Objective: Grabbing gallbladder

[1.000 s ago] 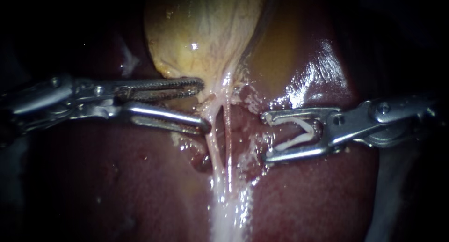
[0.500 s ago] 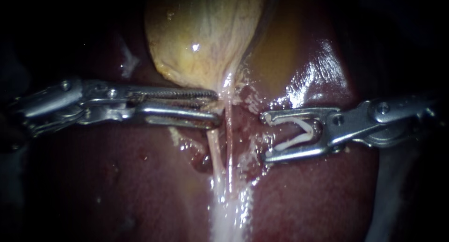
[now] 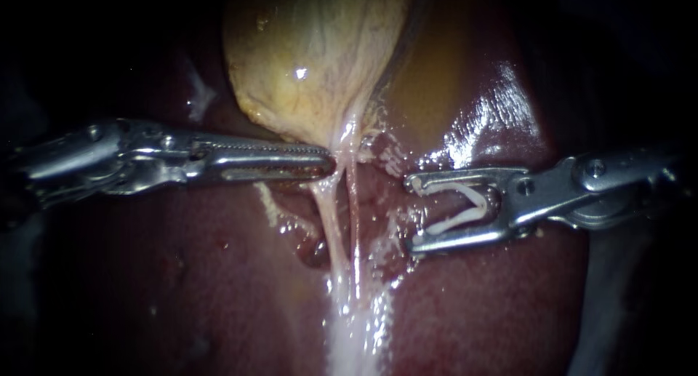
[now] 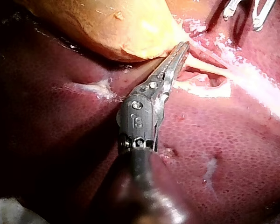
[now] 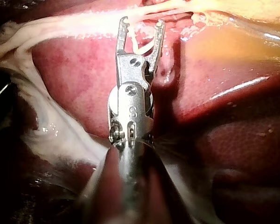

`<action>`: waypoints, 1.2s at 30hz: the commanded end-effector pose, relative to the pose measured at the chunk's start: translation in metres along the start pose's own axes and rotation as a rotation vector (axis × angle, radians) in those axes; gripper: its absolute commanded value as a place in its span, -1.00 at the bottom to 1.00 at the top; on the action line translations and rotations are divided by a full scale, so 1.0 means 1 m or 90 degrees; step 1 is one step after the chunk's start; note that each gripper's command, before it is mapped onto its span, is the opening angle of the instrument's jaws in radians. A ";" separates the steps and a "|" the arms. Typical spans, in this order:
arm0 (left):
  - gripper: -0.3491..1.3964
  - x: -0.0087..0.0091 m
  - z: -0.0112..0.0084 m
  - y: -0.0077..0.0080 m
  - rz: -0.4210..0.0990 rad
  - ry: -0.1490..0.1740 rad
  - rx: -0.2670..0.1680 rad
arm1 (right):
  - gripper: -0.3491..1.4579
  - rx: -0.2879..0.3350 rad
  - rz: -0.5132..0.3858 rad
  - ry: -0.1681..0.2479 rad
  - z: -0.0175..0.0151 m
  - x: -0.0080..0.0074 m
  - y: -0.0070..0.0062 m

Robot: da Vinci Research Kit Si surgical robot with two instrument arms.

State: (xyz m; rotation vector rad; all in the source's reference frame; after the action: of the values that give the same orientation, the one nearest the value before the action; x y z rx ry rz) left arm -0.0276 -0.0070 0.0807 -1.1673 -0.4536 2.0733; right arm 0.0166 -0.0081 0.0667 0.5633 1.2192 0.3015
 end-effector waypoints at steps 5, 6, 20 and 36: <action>-1.00 0.0005 -0.0006 0.0004 -0.003 -0.001 -0.002 | -0.20 0.000 0.000 0.000 0.0000 0.0000 0.0000; -1.00 0.0007 -0.0009 0.0004 -0.003 -0.001 -0.003 | -0.20 0.000 0.000 0.000 0.0000 0.0000 0.0000; -1.00 0.0031 -0.0046 0.0005 -0.012 -0.002 -0.005 | -0.20 0.000 0.000 0.000 -0.0001 0.0000 0.0000; -1.00 0.0053 -0.0074 0.0000 -0.016 0.020 0.009 | -0.20 0.000 0.000 0.000 -0.0001 0.0000 0.0000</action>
State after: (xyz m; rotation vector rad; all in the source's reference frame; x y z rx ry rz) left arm -0.0231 -0.0035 0.0736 -1.1789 -0.4363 2.0309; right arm 0.0165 -0.0081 0.0667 0.5636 1.2193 0.3011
